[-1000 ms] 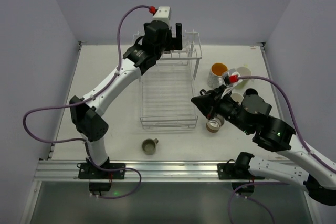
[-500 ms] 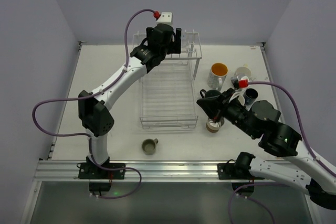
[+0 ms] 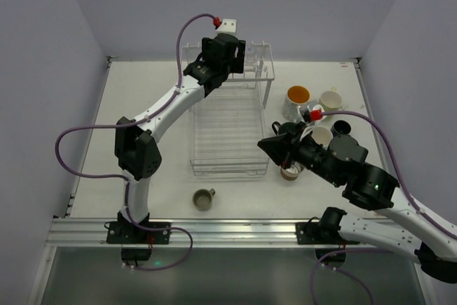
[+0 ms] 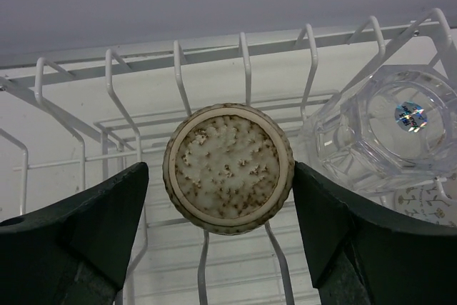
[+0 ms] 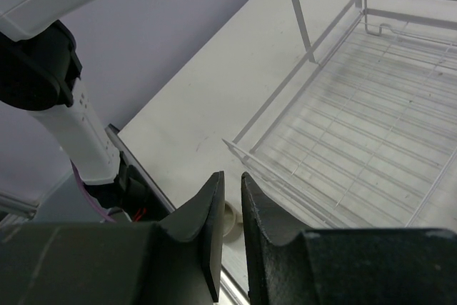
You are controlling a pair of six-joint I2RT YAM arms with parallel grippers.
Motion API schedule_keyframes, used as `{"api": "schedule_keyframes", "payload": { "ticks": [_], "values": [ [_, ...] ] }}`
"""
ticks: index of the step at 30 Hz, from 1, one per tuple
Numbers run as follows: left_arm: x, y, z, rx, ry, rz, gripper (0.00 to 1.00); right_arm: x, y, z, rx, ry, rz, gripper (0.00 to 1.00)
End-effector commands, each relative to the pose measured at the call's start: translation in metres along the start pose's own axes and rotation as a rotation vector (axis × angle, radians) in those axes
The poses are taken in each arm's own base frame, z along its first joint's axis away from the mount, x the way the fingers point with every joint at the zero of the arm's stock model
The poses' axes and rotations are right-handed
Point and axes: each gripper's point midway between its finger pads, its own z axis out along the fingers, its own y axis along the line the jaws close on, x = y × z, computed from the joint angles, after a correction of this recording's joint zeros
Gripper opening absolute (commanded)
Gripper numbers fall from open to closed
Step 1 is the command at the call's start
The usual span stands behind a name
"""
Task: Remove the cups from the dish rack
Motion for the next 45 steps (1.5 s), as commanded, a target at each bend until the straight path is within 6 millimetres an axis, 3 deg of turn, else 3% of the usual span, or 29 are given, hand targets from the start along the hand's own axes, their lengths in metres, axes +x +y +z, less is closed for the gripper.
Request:
{"api": "schedule_keyframes", "payload": {
  "ticks": [1,7,8,12,16,21,22,24,26,27,28,32,33,35,36,38,39,41,42,45],
  "values": [
    [-0.005,0.003,0.011,-0.022,-0.023,0.022,0.83,-0.004,0.006,0.007,-0.025,-0.017,0.008,0.19],
    [-0.006,-0.001,0.016,0.006,-0.034,0.025,0.68,-0.008,0.008,0.008,-0.027,-0.026,0.009,0.20],
    [-0.009,-0.001,0.015,0.012,-0.041,0.026,0.62,-0.008,0.007,0.008,-0.026,-0.027,0.007,0.20],
    [-0.034,-0.004,0.000,0.054,-0.120,-0.003,0.52,-0.005,0.004,0.014,-0.009,-0.018,0.012,0.22],
    [-0.072,0.005,-0.036,0.085,-0.228,-0.053,0.45,-0.006,0.002,0.026,0.011,-0.033,0.022,0.32],
    [-0.110,0.008,-0.082,0.167,-0.338,-0.130,0.40,-0.026,0.017,0.034,-0.071,-0.170,0.072,0.42],
    [-0.116,0.012,-0.098,0.189,-0.359,-0.145,0.39,-0.025,0.018,0.039,-0.081,-0.169,0.070,0.45],
    [-0.116,0.009,-0.113,0.242,-0.370,-0.181,0.38,-0.034,0.030,0.042,-0.133,-0.194,0.054,0.47],
    [-0.132,0.012,-0.142,0.296,-0.420,-0.230,0.37,-0.037,0.038,0.047,-0.169,-0.203,0.047,0.48],
    [-0.127,0.013,-0.147,0.309,-0.412,-0.241,0.36,-0.038,0.039,0.048,-0.180,-0.204,0.046,0.48],
    [-0.136,0.015,-0.167,0.350,-0.436,-0.278,0.35,-0.041,0.044,0.049,-0.205,-0.216,0.052,0.49],
    [-0.127,0.008,-0.211,0.510,-0.421,-0.379,0.34,-0.051,0.051,0.048,-0.248,-0.256,0.066,0.54],
    [-0.107,0.005,-0.209,0.537,-0.376,-0.400,0.34,-0.053,0.053,0.047,-0.256,-0.266,0.065,0.54],
    [-0.113,0.000,-0.247,0.678,-0.394,-0.519,0.34,-0.062,0.064,0.044,-0.314,-0.289,0.022,0.56],
    [-0.096,-0.001,-0.258,0.731,-0.361,-0.550,0.33,-0.062,0.068,0.045,-0.331,-0.284,0.006,0.56],
    [-0.092,-0.011,-0.284,0.878,-0.336,-0.664,0.33,-0.068,0.072,0.045,-0.342,-0.294,-0.019,0.56],
    [-0.070,-0.013,-0.278,0.891,-0.282,-0.698,0.33,-0.067,0.073,0.047,-0.347,-0.291,-0.028,0.57],
    [-0.070,-0.013,-0.304,0.995,-0.276,-0.788,0.31,-0.070,0.074,0.048,-0.349,-0.298,-0.050,0.57],
    [-0.056,-0.014,-0.301,1.004,-0.241,-0.811,0.31,-0.071,0.074,0.050,-0.344,-0.297,-0.057,0.58],
    [-0.052,-0.015,-0.321,1.083,-0.226,-0.855,0.30,-0.070,0.073,0.057,-0.330,-0.275,-0.079,0.59]
  ]
}}
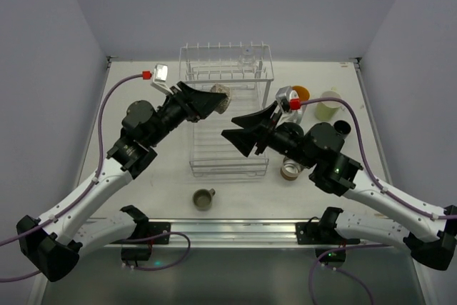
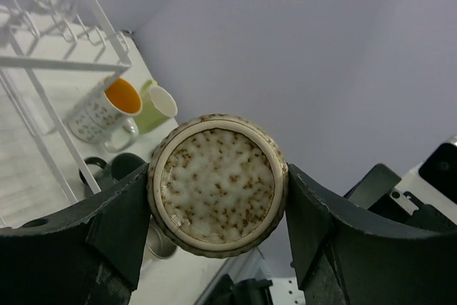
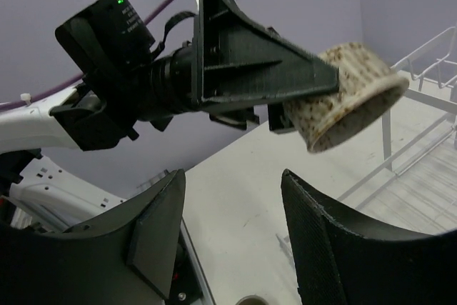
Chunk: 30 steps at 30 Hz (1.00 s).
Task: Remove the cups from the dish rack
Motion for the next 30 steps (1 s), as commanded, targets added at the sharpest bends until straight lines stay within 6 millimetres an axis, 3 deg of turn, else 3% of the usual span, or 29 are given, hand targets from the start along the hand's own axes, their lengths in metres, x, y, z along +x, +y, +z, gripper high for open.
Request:
{"api": "schedule_keyframes", "payload": {
  "ticks": [1,14,19,20,23,24,25,26,28,29,30],
  "values": [
    [-0.011,-0.063,-0.019,0.248,-0.010,-0.149,0.30,-0.030,0.009,0.009,-0.028,-0.066,-0.060,0.59],
    [0.017,-0.067,-0.026,0.310,0.057,-0.221,0.29,-0.031,0.004,0.017,-0.004,-0.072,-0.063,0.57],
    [0.030,-0.072,-0.026,0.334,0.090,-0.251,0.28,-0.034,0.006,0.029,-0.020,-0.084,-0.057,0.50],
    [0.032,-0.070,-0.027,0.332,0.090,-0.254,0.28,-0.035,0.008,0.029,-0.028,-0.095,-0.054,0.48],
    [0.029,-0.073,-0.031,0.341,0.080,-0.254,0.28,-0.032,0.009,0.031,-0.048,-0.110,-0.039,0.29],
    [0.028,-0.074,-0.033,0.344,0.079,-0.250,0.29,-0.038,0.012,0.030,-0.058,-0.138,-0.037,0.15],
    [0.029,-0.075,-0.034,0.346,0.085,-0.250,0.31,-0.030,0.008,0.029,-0.052,-0.132,-0.021,0.07],
    [0.030,-0.074,-0.034,0.343,0.089,-0.249,0.34,-0.029,0.008,0.028,-0.053,-0.138,-0.013,0.01],
    [0.034,-0.069,-0.036,0.322,0.103,-0.220,0.56,-0.026,0.008,0.023,-0.054,-0.133,0.001,0.00],
    [0.032,-0.068,-0.037,0.312,0.089,-0.176,0.78,-0.017,0.008,0.021,-0.060,-0.092,0.009,0.00],
    [0.033,-0.066,-0.038,0.296,0.098,-0.178,0.87,-0.011,0.009,0.019,-0.060,-0.065,0.011,0.00]
  ]
}}
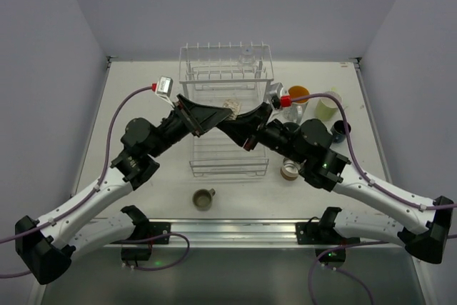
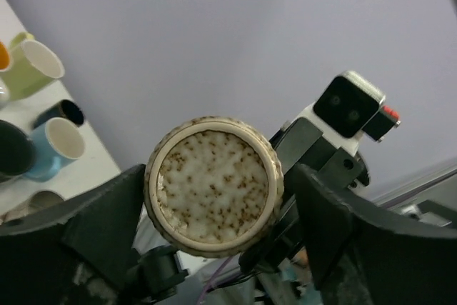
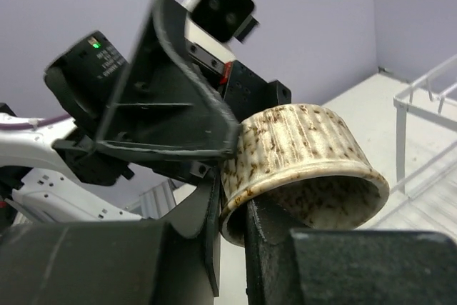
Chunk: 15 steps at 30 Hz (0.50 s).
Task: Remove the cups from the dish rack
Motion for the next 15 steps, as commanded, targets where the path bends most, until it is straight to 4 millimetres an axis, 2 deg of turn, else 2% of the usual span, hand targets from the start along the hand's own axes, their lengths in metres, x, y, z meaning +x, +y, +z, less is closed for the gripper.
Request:
{"api": "schedule_keyframes", "payload": {
  "ticks": [1,2,3,4,5,6,7,8,9,10,11,12,13,15],
  "values": [
    [0.002,0.000,-0.011,-0.031,0.020,0.131,0.95,-0.008,0.006,-0.009,-0.011,-0.011,0.038,0.00],
    [-0.003,-0.005,-0.015,-0.046,0.008,0.166,1.00,0.001,0.009,-0.012,-0.019,0.033,0.049,0.00],
    [-0.007,-0.001,-0.017,-0.077,-0.002,0.200,1.00,0.020,0.007,-0.018,-0.002,0.116,0.061,0.00],
    [-0.011,0.015,-0.023,-0.164,-0.014,0.259,1.00,0.027,0.009,-0.021,0.000,0.155,0.068,0.00],
    [-0.018,0.007,-0.029,-0.171,-0.040,0.298,1.00,0.041,0.017,-0.025,-0.010,0.213,0.076,0.00],
    [-0.024,0.010,-0.034,-0.199,-0.054,0.364,1.00,0.066,0.014,-0.035,0.031,0.322,0.088,0.00],
    [-0.029,0.026,-0.043,-0.292,-0.067,0.390,1.00,0.075,0.017,-0.039,0.041,0.366,0.090,0.00],
    [-0.037,0.018,-0.052,-0.301,-0.094,0.428,1.00,0.098,0.028,-0.045,0.035,0.449,0.097,0.00],
    [-0.044,0.020,-0.058,-0.338,-0.110,0.507,1.00,0.124,0.025,-0.059,0.084,0.557,0.106,0.00],
    [-0.055,0.030,-0.071,-0.430,-0.143,0.543,1.00,0.142,0.033,-0.068,0.082,0.633,0.111,0.00],
    [-0.063,0.028,-0.084,-0.466,-0.176,0.574,1.00,0.170,0.027,-0.082,0.136,0.744,0.113,0.00],
    [-0.069,0.033,-0.094,-0.516,-0.187,0.632,1.00,0.185,0.024,-0.089,0.171,0.792,0.127,0.00],
    [-0.078,0.046,-0.111,-0.611,-0.219,0.667,1.00,0.209,0.024,-0.103,0.186,0.865,0.127,0.00],
    [-0.089,0.049,-0.136,-0.683,-0.267,0.729,1.00,0.238,0.015,-0.116,0.247,0.942,0.151,0.00]
  ]
}}
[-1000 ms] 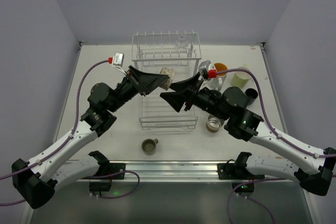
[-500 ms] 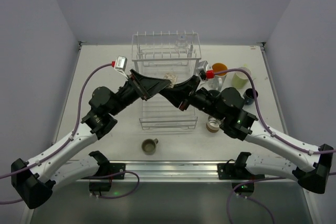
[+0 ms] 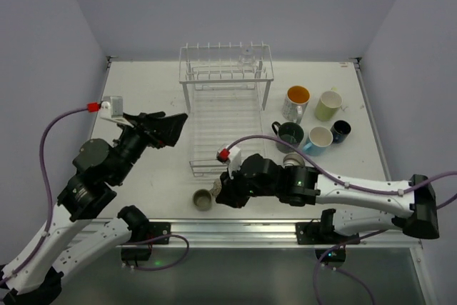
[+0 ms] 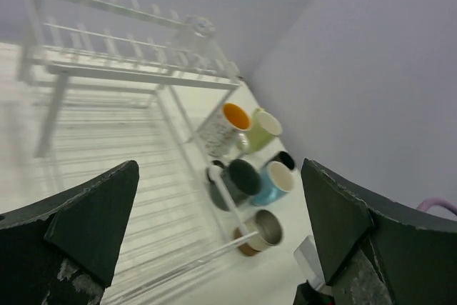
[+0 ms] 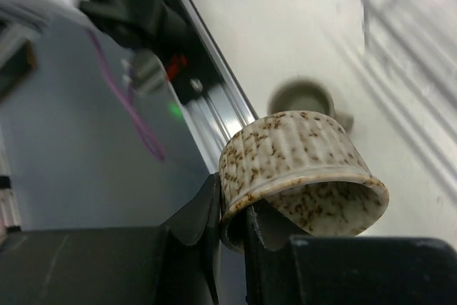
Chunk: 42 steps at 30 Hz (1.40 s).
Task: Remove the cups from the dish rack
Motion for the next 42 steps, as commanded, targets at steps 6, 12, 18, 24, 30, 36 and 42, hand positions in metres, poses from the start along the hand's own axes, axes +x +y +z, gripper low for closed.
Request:
{"api": "schedule_keyframes", "payload": {
  "ticks": [6,12,18,24,30,36,42],
  "values": [
    [-0.014,0.102,-0.061,-0.444,-0.083,0.304,1.00,0.102,-0.058,0.028,0.236,0.269,0.114,0.00],
    [0.004,0.119,-0.058,-0.478,-0.051,0.332,1.00,0.132,-0.085,0.055,0.362,0.388,0.079,0.00],
    [0.019,0.129,-0.054,-0.488,-0.028,0.349,1.00,0.133,-0.099,0.069,0.439,0.387,0.056,0.02],
    [0.024,0.130,-0.052,-0.480,-0.015,0.356,1.00,0.131,-0.099,0.075,0.462,0.388,0.057,0.25],
    [0.025,0.126,-0.049,-0.463,-0.006,0.347,1.00,0.114,-0.088,0.070,0.446,0.341,0.061,0.45],
    [0.023,0.112,-0.041,-0.409,0.011,0.339,1.00,0.080,-0.062,0.049,0.349,0.229,0.086,0.48],
    [0.015,0.069,-0.005,-0.257,0.039,0.313,1.00,0.020,-0.030,-0.008,0.208,-0.016,0.069,0.58]
  ]
}}
